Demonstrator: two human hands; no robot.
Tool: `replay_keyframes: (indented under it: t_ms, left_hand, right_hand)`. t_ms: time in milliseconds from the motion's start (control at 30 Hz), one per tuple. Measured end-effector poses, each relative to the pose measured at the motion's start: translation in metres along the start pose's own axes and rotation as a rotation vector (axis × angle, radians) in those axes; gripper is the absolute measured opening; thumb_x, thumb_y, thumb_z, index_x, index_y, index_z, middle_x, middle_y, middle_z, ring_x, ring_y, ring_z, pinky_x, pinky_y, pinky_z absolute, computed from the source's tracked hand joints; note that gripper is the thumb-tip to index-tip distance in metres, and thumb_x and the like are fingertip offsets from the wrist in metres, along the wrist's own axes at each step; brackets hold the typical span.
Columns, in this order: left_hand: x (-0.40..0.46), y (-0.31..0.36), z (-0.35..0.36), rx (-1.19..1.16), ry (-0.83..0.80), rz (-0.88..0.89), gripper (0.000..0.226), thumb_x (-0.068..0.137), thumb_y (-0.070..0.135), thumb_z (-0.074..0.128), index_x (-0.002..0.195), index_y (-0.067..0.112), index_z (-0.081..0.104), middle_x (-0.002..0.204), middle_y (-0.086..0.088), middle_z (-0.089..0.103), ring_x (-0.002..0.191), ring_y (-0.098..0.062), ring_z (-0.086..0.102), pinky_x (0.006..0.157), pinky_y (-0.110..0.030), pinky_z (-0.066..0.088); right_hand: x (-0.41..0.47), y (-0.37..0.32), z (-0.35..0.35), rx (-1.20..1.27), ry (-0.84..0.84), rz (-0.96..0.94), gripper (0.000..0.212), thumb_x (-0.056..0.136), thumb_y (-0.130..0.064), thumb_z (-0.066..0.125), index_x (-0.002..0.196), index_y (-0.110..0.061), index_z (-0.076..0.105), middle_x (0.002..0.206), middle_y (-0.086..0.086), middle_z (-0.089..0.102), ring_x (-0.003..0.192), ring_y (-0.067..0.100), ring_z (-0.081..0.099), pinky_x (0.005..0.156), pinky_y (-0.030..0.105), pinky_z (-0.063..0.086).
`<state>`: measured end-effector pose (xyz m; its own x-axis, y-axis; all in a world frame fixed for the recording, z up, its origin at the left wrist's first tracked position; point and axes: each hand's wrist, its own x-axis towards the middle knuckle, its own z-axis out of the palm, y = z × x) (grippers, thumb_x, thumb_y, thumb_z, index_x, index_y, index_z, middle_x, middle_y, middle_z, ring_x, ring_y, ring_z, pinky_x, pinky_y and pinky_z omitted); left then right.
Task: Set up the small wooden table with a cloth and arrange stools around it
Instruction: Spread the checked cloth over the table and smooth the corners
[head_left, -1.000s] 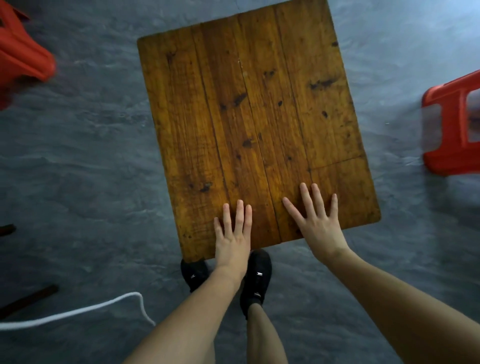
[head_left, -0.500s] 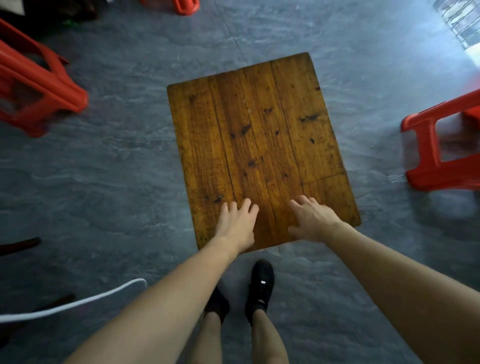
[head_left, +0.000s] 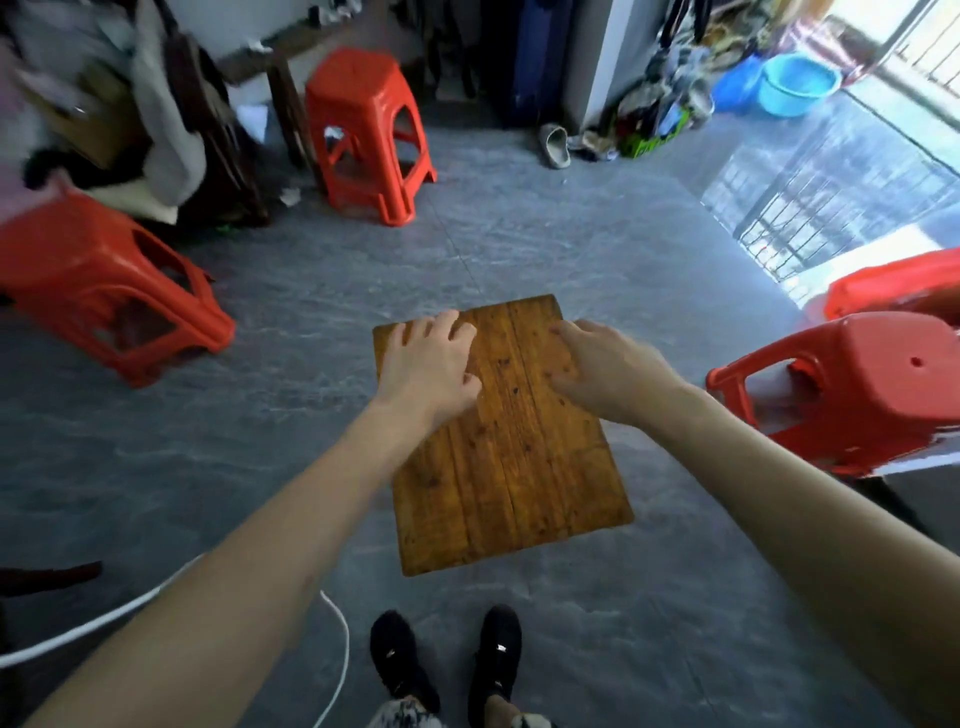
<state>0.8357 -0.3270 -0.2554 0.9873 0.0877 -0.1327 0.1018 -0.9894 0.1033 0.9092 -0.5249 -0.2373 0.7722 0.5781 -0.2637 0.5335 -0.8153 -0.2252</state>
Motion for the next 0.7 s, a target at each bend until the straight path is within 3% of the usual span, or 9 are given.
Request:
replay_keyframes:
  t_ms: [100,167,367,500,700]
  left_hand:
    - [-0.025,-0.009,-0.057,-0.118,0.19,0.019,0.061,0.077,0.041,0.052,0.135,0.024,0.053,0.137,-0.002,0.055,0.127,-0.024,0.048,0.108,-0.041,0.036]
    - [-0.042,-0.013,-0.085,-0.098,0.275,-0.021,0.062,0.077,0.043,0.055,0.136,0.023,0.054,0.143,-0.005,0.05,0.131,-0.026,0.045,0.11,-0.041,0.032]
    - [-0.084,-0.01,-0.129,-0.051,0.335,-0.078,0.064,0.084,0.048,0.057,0.144,0.027,0.044,0.157,-0.004,0.031,0.143,-0.024,0.027,0.116,-0.045,0.02]
    - [-0.107,-0.032,-0.146,-0.083,0.356,-0.158,0.066,0.086,0.047,0.057,0.147,0.028,0.039,0.159,-0.002,0.025,0.146,-0.023,0.021,0.118,-0.045,0.018]
    - [-0.156,-0.08,-0.16,-0.092,0.399,-0.243,0.066,0.085,0.048,0.057,0.146,0.028,0.039,0.159,0.0,0.026,0.145,-0.023,0.023,0.117,-0.047,0.021]
  right_hand:
    - [-0.028,-0.016,-0.051,0.003,0.105,-0.022,0.06,0.092,-0.038,0.048,0.147,-0.022,0.03,0.146,0.002,0.041,0.126,0.029,0.047,0.085,0.048,0.051]
    - [-0.046,-0.026,-0.075,-0.019,0.169,-0.033,0.064,0.095,-0.039,0.046,0.151,-0.024,0.022,0.155,-0.001,0.031,0.135,0.027,0.038,0.091,0.048,0.048]
    - [-0.081,-0.07,-0.113,-0.04,0.315,-0.04,0.067,0.096,-0.049,0.044,0.153,-0.024,0.017,0.16,0.0,0.021,0.141,0.025,0.031,0.107,0.043,0.035]
    - [-0.086,-0.107,-0.122,-0.045,0.386,-0.048,0.064,0.098,-0.045,0.042,0.153,-0.022,0.019,0.159,0.001,0.024,0.139,0.024,0.033,0.107,0.043,0.035]
    - [-0.091,-0.176,-0.117,-0.023,0.427,-0.097,0.057,0.098,-0.041,0.044,0.149,-0.022,0.027,0.151,-0.001,0.037,0.132,0.023,0.043,0.095,0.043,0.044]
